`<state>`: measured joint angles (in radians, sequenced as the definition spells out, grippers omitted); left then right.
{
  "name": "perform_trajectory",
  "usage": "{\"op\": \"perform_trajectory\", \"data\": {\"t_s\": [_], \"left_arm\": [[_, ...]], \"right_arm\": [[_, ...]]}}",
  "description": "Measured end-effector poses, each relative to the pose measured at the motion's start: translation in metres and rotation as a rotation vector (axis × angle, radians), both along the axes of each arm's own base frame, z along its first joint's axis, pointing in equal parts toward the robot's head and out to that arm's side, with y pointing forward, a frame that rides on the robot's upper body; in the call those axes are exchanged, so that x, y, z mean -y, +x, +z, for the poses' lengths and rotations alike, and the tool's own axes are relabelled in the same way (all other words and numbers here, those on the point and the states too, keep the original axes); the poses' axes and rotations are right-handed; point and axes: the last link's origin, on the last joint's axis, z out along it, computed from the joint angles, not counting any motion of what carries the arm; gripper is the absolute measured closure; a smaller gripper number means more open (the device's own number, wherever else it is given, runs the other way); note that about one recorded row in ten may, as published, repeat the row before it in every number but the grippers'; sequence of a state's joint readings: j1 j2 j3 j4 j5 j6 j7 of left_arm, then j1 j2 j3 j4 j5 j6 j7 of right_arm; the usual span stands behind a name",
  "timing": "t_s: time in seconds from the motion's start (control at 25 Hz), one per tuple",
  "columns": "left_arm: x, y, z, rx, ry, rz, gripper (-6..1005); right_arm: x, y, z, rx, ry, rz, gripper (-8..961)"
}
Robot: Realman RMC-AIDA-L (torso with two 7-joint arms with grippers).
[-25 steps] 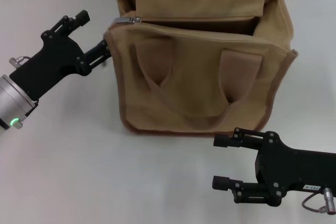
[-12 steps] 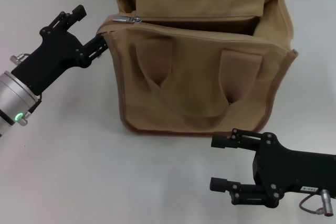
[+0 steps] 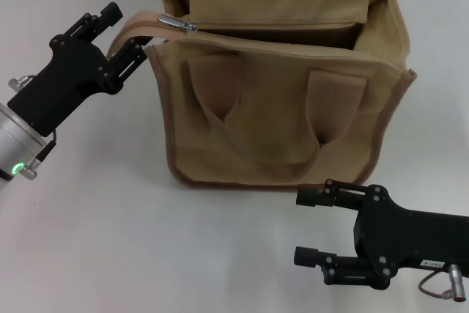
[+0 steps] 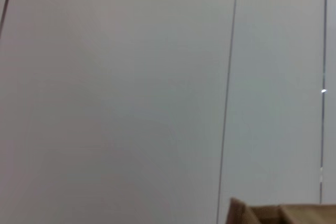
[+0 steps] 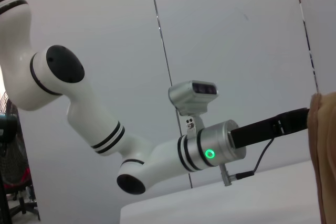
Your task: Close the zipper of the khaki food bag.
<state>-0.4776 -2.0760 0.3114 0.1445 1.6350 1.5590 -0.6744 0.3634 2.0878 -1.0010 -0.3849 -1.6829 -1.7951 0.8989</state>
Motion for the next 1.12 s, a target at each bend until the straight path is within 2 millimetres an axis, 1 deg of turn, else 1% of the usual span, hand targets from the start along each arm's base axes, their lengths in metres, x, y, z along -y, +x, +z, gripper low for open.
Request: {"op": "perform_trajectory", "data": {"t_s": [0.04, 0.28, 0.36, 0.52, 0.64, 0.76, 0.84, 0.92, 1.0, 1.12], "left_arm": [[0.001, 0.001, 0.000, 0.001, 0.002, -0.010, 249], [0.001, 0.003, -0.001, -0.007, -0.008, -0.025, 433], [0.000, 0.004, -0.003, -0.018, -0.020, -0.029, 665], [-0.001, 0.005, -0.004, -0.016, -0.021, -0.027, 776], [-0.002, 0.007, -0.005, -0.012, -0.022, -0.032, 860], [-0.002, 0.009, -0.004, -0.006, -0.021, -0.044, 930], [-0.002, 0.012, -0.004, 0.005, -0.023, -0.058, 977], [-0.002, 0.014, -0.006, 0.015, -0.027, -0.066, 977], [-0.002, 0.016, -0.007, 0.023, -0.032, -0.068, 976], [-0.001, 0.018, -0.009, 0.034, -0.035, -0.075, 975]], "right_arm": [[-0.001, 0.000, 0.001, -0.003, 0.002, 0.000, 211], [-0.003, -0.002, 0.003, -0.013, 0.016, 0.001, 211], [-0.004, -0.003, 0.003, -0.013, 0.018, 0.004, 211], [-0.004, -0.005, 0.006, -0.036, 0.024, 0.014, 211], [-0.005, -0.013, 0.022, -0.124, 0.052, 0.041, 211], [-0.009, -0.021, 0.051, -0.232, 0.089, 0.052, 211], [-0.019, -0.026, 0.073, -0.271, 0.090, 0.032, 211], [-0.033, -0.035, 0.087, -0.271, 0.054, -0.007, 213], [-0.051, -0.046, 0.096, -0.244, 0.007, -0.058, 216], [-0.080, -0.067, 0.103, -0.188, -0.038, -0.135, 220]]}}
